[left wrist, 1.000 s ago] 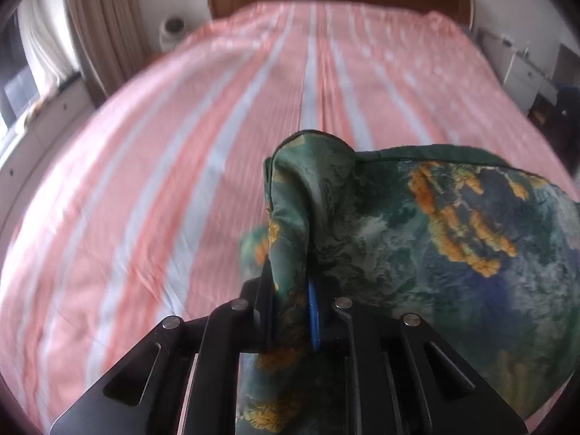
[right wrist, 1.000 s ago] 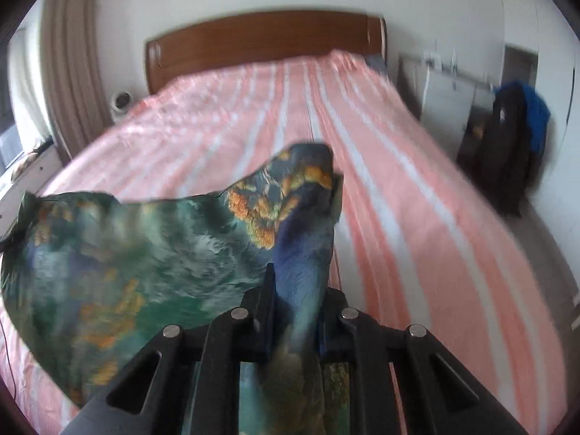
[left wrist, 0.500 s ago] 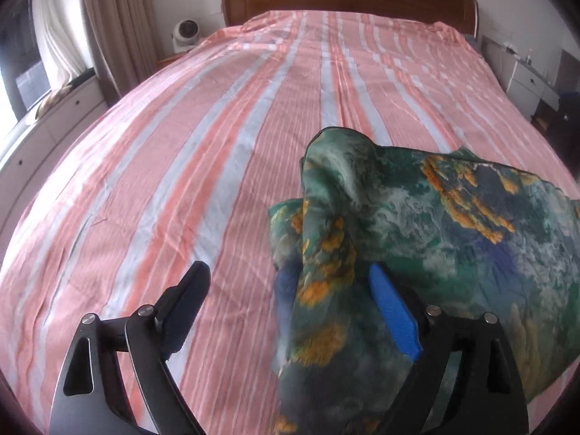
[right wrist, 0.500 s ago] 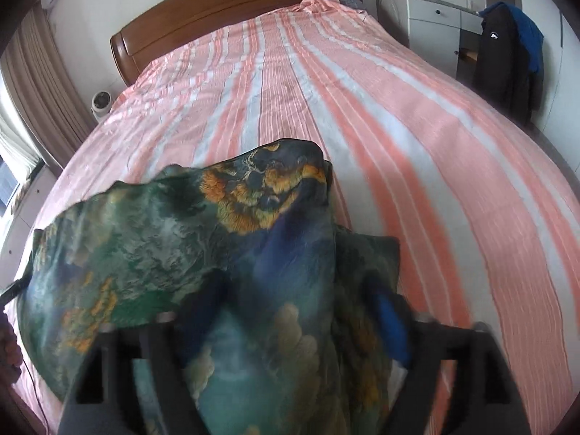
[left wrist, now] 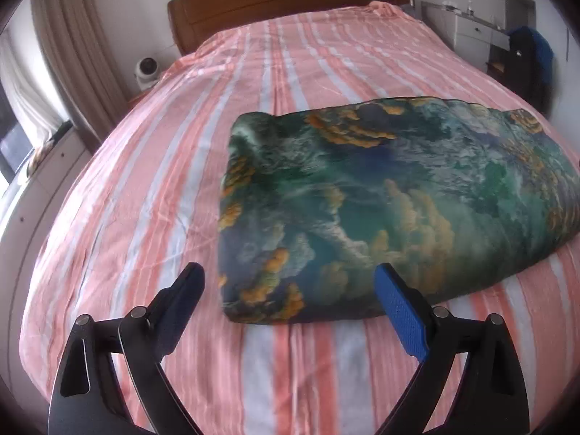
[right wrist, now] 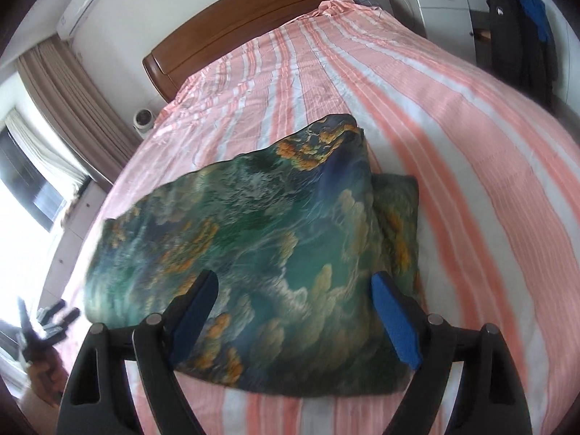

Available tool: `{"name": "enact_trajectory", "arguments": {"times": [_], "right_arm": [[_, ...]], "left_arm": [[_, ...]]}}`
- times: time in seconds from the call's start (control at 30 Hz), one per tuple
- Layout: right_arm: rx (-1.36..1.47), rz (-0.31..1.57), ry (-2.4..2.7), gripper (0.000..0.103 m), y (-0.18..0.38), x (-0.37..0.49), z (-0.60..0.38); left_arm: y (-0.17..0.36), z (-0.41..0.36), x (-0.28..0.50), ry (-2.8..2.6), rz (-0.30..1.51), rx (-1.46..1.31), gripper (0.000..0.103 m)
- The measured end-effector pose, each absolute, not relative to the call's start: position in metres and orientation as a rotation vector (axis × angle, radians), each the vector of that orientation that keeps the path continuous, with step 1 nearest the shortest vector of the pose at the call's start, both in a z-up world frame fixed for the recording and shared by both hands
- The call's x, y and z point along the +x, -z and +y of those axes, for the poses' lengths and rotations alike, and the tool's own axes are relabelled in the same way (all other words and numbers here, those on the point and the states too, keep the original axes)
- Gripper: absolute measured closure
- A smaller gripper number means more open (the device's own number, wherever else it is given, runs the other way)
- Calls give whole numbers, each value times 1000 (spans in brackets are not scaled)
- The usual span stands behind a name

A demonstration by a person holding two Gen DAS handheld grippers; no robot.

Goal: Fold large clothes

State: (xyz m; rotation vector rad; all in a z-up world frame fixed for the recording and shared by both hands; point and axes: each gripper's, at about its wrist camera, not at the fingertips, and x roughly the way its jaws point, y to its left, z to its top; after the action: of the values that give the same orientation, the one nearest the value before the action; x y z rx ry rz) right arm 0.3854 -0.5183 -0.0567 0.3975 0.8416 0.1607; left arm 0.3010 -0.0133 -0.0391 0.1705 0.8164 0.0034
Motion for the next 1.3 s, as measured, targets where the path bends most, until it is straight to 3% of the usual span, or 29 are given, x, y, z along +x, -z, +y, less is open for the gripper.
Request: {"name": "enact_trajectory", "arguments": {"times": [0.23, 0.47, 0.5, 0.87, 1.3], "right_arm": [[614, 802, -189, 17, 38, 358, -535], [782, 800, -194, 17, 21, 338, -547], [796, 799, -197, 17, 19, 336, -548], [1053, 727, -230, 15, -24, 317, -546], [1176, 688, -295, 14, -35, 324, -531]], "left_arm": [[44, -79, 288, 70, 808, 186, 4], [127, -143, 271, 89, 873, 365, 4], [133, -147, 270, 71, 844, 385, 0], [140, -115, 286, 181, 873, 89, 0], [139, -115, 283, 171, 866, 108, 0]]}}
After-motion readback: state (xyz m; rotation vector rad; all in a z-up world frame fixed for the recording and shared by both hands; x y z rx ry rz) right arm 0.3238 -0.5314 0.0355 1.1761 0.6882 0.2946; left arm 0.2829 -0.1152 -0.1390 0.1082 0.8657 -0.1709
